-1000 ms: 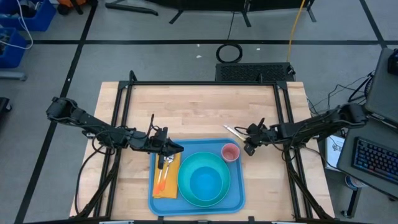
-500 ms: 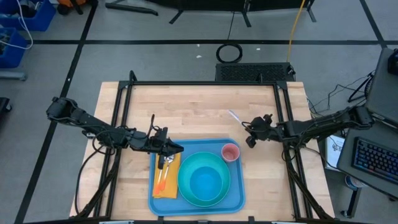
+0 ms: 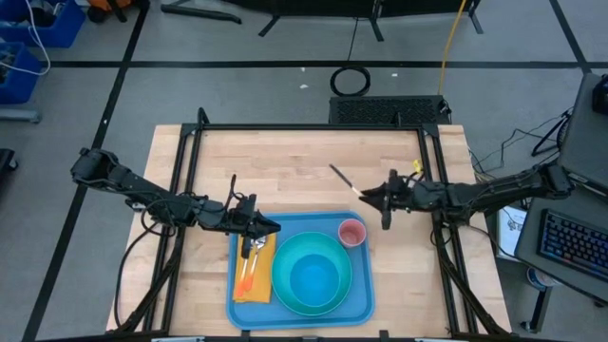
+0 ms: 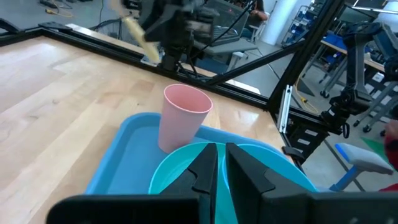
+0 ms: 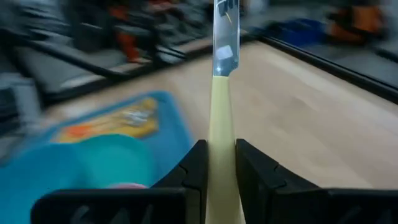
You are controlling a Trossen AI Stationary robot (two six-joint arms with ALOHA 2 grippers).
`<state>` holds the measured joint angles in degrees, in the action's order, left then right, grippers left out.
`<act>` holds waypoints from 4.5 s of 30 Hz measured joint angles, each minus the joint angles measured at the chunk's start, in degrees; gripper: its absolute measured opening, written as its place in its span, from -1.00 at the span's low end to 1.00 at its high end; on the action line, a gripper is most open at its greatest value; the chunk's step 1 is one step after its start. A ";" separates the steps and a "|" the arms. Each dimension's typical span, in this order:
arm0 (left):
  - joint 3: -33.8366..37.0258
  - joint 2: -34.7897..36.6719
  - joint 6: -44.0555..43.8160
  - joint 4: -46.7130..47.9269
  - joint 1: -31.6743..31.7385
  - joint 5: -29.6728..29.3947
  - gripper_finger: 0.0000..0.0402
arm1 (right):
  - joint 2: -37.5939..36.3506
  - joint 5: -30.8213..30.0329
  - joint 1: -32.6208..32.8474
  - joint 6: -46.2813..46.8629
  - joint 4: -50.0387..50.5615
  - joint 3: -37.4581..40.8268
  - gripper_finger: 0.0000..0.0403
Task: Set up tray
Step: Put the white table knife on the top of the yellow table napkin to the right of the orange spoon
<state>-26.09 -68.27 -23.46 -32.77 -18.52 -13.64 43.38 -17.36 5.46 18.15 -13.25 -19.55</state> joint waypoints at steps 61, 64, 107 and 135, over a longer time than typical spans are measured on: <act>-20.31 -13.14 35.20 -17.60 8.63 31.35 0.03 | 41.72 55.23 0.63 8.41 -55.45 -11.31 -0.77; -20.31 -13.07 35.40 -17.99 8.63 34.65 0.03 | 41.97 55.37 0.63 8.83 -56.70 -11.32 -0.77; -20.31 -15.02 33.67 -21.30 8.37 30.50 -0.46 | 41.99 47.36 0.19 10.28 -54.19 -11.26 -0.77; -20.24 -11.45 31.62 -15.82 8.31 25.81 -0.99 | 42.01 47.63 0.19 7.71 -54.10 -11.21 -0.84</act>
<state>-46.33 -79.72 8.17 -48.60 -10.22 12.17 85.38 30.27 5.65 25.86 -67.35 -30.77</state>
